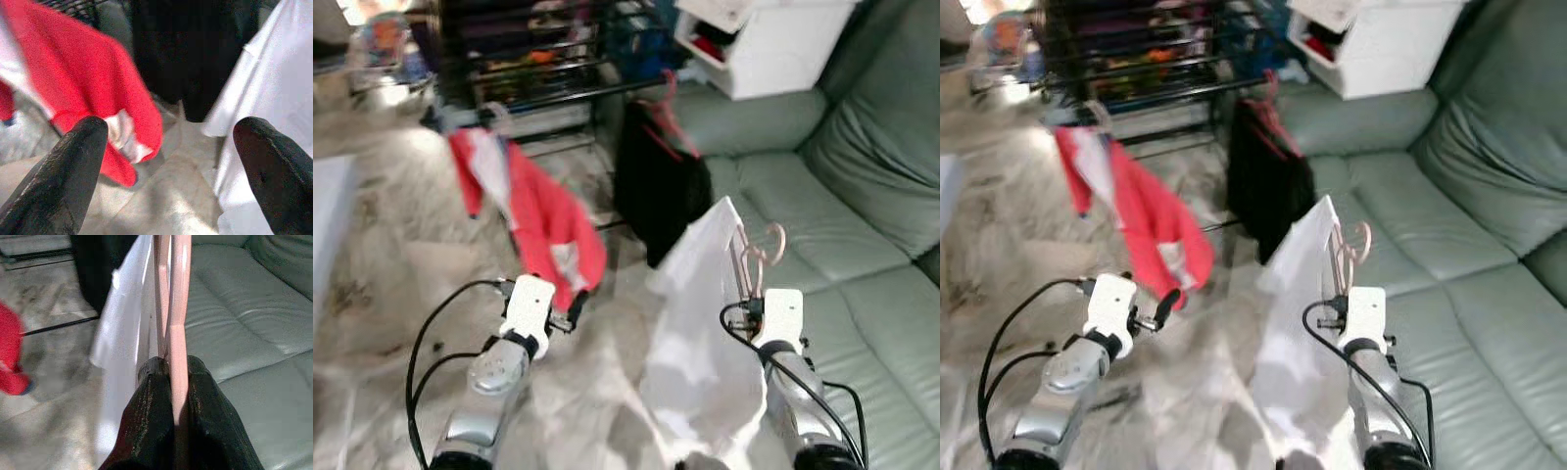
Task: Hang hanger
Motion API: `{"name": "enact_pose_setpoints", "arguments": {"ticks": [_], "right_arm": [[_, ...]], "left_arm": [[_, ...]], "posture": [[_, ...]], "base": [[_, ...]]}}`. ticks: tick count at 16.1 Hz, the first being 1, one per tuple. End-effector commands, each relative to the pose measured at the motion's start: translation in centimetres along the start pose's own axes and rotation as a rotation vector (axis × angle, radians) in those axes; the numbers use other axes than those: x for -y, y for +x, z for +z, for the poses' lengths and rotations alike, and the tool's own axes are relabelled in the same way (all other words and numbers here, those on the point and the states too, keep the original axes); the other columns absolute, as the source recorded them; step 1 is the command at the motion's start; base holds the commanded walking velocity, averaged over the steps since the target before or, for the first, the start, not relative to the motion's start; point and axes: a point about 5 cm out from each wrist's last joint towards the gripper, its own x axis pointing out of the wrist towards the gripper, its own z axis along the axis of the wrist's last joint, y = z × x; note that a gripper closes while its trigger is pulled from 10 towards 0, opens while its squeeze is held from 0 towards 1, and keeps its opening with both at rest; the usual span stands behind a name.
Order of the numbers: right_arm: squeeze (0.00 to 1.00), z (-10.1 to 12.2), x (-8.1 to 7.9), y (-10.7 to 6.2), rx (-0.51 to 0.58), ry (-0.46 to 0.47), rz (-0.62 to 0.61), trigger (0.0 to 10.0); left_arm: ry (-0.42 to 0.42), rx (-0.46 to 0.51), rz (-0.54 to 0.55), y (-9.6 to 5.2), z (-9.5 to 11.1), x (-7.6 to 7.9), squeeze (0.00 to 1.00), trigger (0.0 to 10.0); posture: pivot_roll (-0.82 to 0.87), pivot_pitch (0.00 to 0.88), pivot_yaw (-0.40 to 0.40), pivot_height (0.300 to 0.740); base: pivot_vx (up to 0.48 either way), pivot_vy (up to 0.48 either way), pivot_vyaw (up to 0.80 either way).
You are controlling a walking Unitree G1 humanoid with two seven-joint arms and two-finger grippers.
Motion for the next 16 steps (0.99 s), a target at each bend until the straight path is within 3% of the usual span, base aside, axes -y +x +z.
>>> {"name": "enact_pose_setpoints", "arguments": {"ticks": [1, 4, 7, 10, 16], "right_arm": [[0.0, 1.1, 0.63, 0.22, 0.048, 0.004, -0.025, 10.0], [0.0, 0.97, 0.42, 0.19, 0.042, 0.016, -0.028, 10.0], [0.0, 1.0, 0.23, 0.24, 0.043, 0.015, -0.024, 10.0], [0.0, 1.38, 0.07, 0.27, 0.067, 0.031, -0.013, 10.0], [0.0, 1.03, 0.1, 0.18, 0.045, 0.02, -0.013, 10.0]], "left_arm": [[0.008, -0.013, -0.027, 0.13, 0.0, 0.76, 0.0, 10.0], [0.003, -0.023, -0.027, 0.14, -0.18, 0.93, 0.0, 10.0], [-0.001, -0.023, -0.032, 0.16, -0.13, 1.1, 0.0, 10.0], [-0.007, -0.01, -0.046, 0.1, -0.01, 1.13, 0.0, 10.0], [-0.016, -0.011, -0.053, -0.01, -0.05, 1.26, 0.0, 10.0]], "posture": [[-0.02, 0.0, 0.043, 0.74], [-0.02, 0.0, 0.044, 0.74], [-0.02, 0.0, 0.042, 0.74], [-0.02, 0.0, 0.042, 0.74], [-0.03, 0.0, 0.04, 0.74]], "base": [[0.0, 0.0, -0.8], [0.0, 0.0, 0.0], [0.0, 0.0, -0.8], [0.0, 0.0, 0.0], [0.0, 0.0, -0.76]]}}
